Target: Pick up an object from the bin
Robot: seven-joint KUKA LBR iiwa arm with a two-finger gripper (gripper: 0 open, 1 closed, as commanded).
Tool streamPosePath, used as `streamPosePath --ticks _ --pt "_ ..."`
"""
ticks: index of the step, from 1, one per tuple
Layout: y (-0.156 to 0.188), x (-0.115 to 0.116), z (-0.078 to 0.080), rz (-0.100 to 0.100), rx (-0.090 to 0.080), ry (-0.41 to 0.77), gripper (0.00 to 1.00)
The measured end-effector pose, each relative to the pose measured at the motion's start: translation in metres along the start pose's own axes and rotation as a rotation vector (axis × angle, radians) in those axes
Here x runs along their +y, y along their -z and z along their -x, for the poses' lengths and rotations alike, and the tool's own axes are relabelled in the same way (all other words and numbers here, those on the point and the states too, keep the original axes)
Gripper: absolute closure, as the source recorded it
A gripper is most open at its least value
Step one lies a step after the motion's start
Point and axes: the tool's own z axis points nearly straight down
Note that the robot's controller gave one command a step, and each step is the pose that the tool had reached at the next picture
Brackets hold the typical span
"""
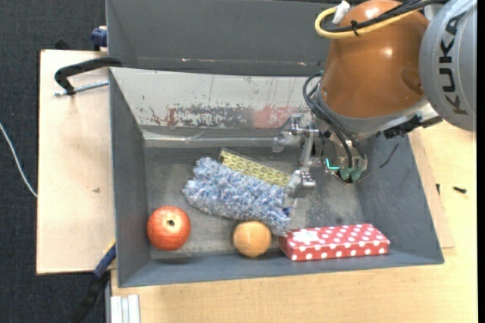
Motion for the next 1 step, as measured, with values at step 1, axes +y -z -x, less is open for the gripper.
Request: streamPosePath --ticks 1 --pt "0.0037 -0.0004 0.0008 0.001 -0.007 -0.002 0.0"
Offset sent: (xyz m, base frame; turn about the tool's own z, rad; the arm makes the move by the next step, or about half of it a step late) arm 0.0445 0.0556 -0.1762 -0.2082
